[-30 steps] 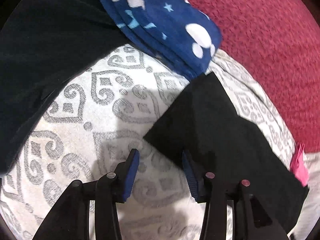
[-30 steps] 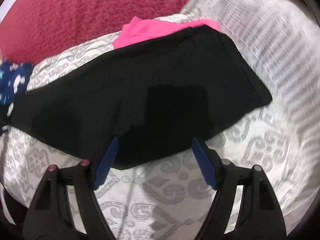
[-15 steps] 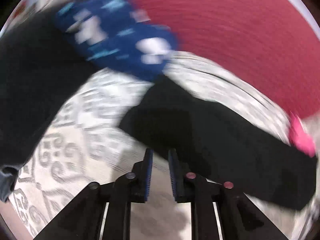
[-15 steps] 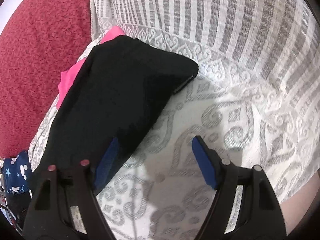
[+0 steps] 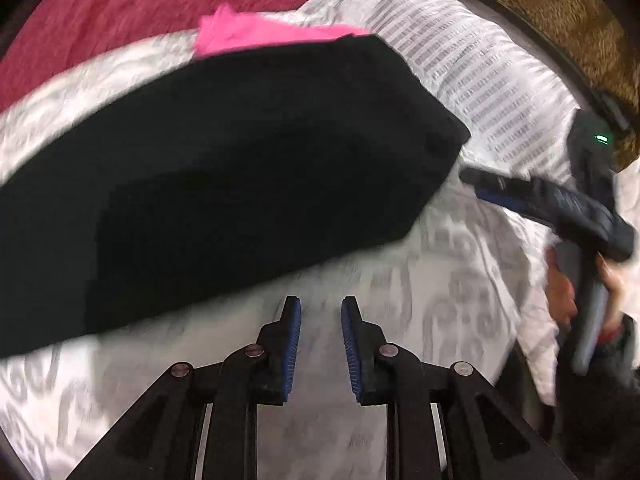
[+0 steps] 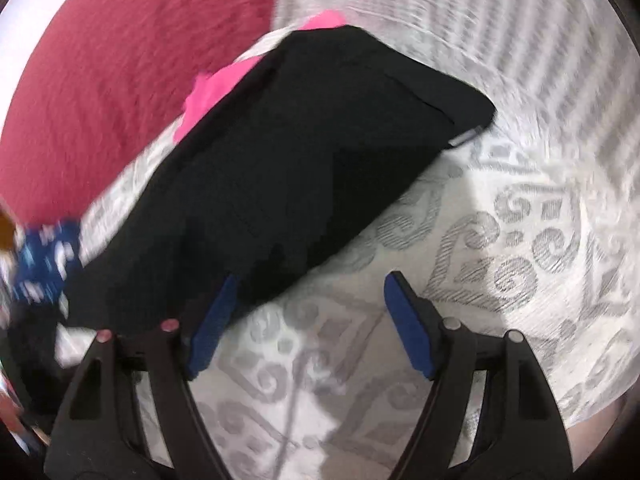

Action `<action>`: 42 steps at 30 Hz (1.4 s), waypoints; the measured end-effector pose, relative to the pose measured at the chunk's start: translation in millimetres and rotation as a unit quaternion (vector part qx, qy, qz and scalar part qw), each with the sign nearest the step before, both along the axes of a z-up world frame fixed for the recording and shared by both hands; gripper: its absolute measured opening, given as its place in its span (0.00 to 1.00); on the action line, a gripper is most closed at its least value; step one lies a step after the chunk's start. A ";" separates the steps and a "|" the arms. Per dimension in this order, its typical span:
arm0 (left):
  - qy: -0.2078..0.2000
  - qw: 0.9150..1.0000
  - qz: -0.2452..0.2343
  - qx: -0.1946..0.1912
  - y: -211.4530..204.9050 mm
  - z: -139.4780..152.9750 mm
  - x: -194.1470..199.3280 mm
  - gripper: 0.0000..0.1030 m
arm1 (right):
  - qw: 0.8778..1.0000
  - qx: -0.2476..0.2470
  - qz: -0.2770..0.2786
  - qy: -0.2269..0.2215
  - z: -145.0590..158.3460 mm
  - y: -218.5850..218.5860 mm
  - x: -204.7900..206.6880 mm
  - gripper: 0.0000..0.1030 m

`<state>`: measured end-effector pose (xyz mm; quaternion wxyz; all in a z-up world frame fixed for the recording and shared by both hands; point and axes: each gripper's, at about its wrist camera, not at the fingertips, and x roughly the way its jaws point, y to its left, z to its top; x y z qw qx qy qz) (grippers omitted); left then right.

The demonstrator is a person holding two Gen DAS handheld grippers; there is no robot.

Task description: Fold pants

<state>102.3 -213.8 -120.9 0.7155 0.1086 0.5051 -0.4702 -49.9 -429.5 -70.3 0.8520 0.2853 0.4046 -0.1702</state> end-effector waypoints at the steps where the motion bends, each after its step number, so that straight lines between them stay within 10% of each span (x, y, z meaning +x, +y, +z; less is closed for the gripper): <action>1: -0.012 1.000 -0.005 0.002 -12.1 0.7 2.3 0.20 | 1.000 -0.016 0.007 0.001 1.0 3.9 0.5 0.74; 17: -0.081 0.996 0.014 -0.022 -33.4 49.2 14.1 0.32 | 0.998 -0.009 0.047 -0.047 -9.3 3.4 -2.4 0.74; 24: -0.022 0.997 -0.073 0.019 -18.9 25.0 -27.4 0.32 | 0.977 -0.137 0.160 -0.018 -7.0 58.4 -4.4 0.74; 42: -0.058 0.998 0.004 -0.004 -50.1 35.3 27.5 0.32 | 0.970 -0.154 0.187 -0.009 -10.1 81.0 11.4 0.74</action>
